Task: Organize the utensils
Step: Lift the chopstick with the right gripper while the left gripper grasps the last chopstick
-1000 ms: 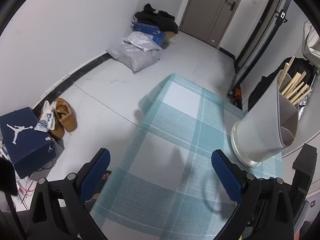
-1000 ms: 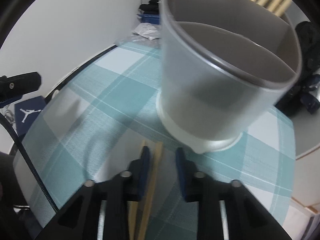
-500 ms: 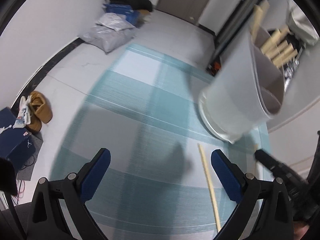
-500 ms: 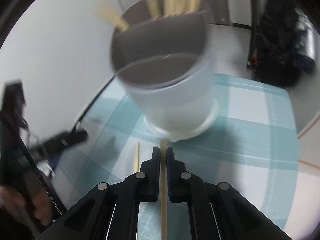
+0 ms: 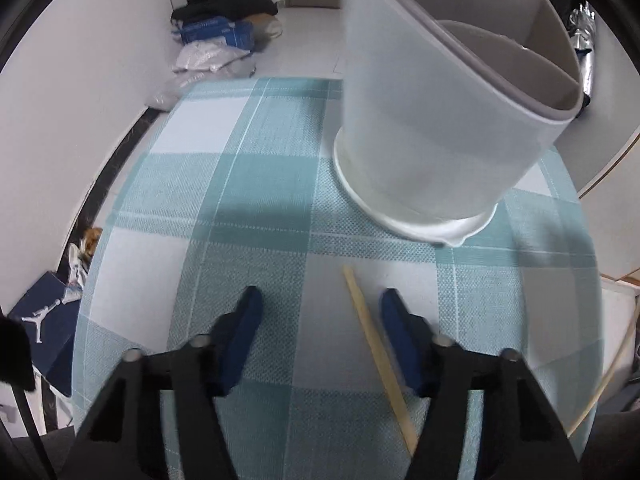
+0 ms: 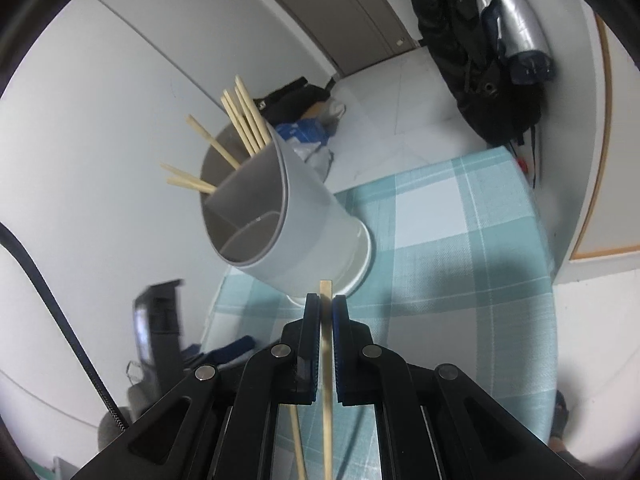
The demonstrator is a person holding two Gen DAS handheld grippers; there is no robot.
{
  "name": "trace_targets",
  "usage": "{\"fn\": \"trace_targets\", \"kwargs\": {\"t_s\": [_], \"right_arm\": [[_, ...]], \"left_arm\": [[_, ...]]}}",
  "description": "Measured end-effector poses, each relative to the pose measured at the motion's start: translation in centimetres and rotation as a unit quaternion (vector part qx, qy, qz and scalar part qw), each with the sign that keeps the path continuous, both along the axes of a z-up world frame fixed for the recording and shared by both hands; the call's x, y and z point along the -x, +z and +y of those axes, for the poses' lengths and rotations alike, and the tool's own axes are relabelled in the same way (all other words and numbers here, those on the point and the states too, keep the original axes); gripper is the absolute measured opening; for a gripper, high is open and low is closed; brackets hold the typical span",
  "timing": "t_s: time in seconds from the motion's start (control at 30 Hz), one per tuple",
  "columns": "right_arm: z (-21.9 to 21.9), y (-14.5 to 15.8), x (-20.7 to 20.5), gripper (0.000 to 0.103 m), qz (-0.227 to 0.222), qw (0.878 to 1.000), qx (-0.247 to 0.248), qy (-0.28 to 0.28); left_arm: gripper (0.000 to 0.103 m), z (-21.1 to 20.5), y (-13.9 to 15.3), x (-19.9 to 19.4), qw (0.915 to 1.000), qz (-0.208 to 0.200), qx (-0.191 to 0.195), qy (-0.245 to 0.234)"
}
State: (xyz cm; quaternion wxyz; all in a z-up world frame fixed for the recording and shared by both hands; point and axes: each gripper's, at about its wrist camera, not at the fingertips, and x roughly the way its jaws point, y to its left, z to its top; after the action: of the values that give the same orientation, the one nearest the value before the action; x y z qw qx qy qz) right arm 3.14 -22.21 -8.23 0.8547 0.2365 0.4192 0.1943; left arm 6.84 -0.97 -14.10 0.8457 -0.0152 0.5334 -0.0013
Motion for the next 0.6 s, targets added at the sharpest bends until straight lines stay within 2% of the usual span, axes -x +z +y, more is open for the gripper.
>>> {"fn": "trace_targets", "kwargs": {"t_s": [0.03,0.1,0.17,0.33,0.43,0.5,0.6], "right_arm": [[0.1,0.3,0.0,0.005,-0.002,1.0,0.0,-0.001],[-0.2,0.8,0.4,0.005,-0.01,1.0,-0.002,-0.002],[-0.6,1.0,0.7,0.005,-0.018,1.0,0.007,-0.004],[-0.6,1.6,1.9,0.005,-0.033,0.999,0.042,0.003],[0.4,1.7,2.4,0.005,-0.046,0.997,0.063,0.023],[0.9,2.1,2.9,0.005,-0.063,0.994,0.08,0.031],[1.3,3.0,3.6,0.005,-0.089,0.991,0.091,0.037]], "left_arm": [[0.037,0.0,0.1,0.1,1.0,-0.001,0.0,0.004],[0.011,-0.3,0.1,0.1,1.0,-0.003,0.004,0.006],[0.005,-0.3,0.0,0.2,0.9997,0.0,0.022,0.014],[0.002,0.7,-0.3,-0.5,0.9963,-0.003,0.076,0.041],[0.002,0.8,0.5,-0.2,0.9959,-0.012,0.077,0.046],[0.002,0.3,1.3,-0.1,0.9951,-0.023,0.085,0.045],[0.002,0.3,3.5,1.0,0.9922,-0.064,0.1,0.04]]}}
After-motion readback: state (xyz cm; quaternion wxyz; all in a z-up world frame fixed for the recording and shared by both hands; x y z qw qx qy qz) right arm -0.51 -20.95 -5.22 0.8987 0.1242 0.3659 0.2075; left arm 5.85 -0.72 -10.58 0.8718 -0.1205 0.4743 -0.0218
